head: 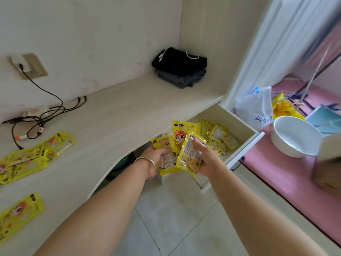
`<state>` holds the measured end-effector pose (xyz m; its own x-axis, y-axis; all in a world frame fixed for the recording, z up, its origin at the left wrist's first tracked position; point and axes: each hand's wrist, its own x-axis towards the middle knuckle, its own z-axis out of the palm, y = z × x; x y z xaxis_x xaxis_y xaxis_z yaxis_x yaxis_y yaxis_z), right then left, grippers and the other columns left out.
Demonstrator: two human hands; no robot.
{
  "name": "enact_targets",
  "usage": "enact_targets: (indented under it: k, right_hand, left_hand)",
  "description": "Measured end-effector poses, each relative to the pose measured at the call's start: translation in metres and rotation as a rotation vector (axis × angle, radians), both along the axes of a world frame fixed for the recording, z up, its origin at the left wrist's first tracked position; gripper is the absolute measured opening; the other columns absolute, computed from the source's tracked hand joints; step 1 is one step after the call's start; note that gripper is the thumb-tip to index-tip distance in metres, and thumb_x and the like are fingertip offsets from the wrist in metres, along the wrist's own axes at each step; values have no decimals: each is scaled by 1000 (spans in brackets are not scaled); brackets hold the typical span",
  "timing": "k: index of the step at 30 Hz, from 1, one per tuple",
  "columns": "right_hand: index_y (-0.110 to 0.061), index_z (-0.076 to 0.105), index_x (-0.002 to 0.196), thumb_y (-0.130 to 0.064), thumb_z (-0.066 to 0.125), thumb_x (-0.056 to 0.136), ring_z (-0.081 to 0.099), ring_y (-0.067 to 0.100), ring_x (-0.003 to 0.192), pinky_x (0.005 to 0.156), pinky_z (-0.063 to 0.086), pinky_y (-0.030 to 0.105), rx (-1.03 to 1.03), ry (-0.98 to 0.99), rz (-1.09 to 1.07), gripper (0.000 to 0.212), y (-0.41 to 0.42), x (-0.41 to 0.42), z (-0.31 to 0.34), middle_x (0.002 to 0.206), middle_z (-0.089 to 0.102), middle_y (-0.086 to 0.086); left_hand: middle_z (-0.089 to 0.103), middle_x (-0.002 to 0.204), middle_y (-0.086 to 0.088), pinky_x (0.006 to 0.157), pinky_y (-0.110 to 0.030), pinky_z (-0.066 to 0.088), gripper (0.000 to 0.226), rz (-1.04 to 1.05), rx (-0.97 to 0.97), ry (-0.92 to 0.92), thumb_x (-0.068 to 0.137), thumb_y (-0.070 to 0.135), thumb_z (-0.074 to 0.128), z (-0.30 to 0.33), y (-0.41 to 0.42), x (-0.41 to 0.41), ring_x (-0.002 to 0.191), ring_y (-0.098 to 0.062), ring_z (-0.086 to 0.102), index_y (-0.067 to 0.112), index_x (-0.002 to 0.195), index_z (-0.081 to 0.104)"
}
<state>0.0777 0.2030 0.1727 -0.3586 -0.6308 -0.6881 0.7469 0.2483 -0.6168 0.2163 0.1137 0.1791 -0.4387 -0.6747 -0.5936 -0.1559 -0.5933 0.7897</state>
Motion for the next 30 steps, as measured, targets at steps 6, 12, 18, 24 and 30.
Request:
enact_targets:
  k: [6,12,18,24,30]
  right_hand:
    - [-7,61,93,-29,68,84,68,29,79,56,57,33,123,14,-49,25,16,-47,-22,93,69,14]
    - [-6,61,97,-24,81,72,71,34,79,72,59,50,233,118,-86,37,-16,-86,-49,95,72,18]
    - [-14,60,99,-30,79,72,69,36,92,85,54,56,264,131,-195,37,-55,-127,-75,103,71,16]
    - [-13,52,116,-22,75,69,64,37,103,92,49,58,357,38,-322,52,-57,-161,-111,117,65,14]
    - [-14,53,120,-21,70,76,61,37,107,96,46,57,516,-31,-379,48,-42,-184,-166,119,63,11]
  left_hand:
    - [67,64,-4,61,-30,54,17,-90,12,-65,85,-5,57,-14,7,-70,58,-20,65,8,95,58]
    - [65,81,-6,49,-24,50,20,-320,-74,-174,85,-2,58,-38,-29,-131,61,-13,62,13,98,56]
    - [65,75,-3,42,-21,49,18,-494,-79,-235,89,1,52,-65,-74,-200,58,-15,63,15,98,56]
    - [69,100,-13,79,-46,58,40,-597,-38,-331,73,12,71,-115,-95,-245,88,-30,69,13,110,55]
    - [44,143,-14,104,-50,43,92,-723,-43,-581,74,32,74,-179,-89,-275,126,-36,48,15,148,21]
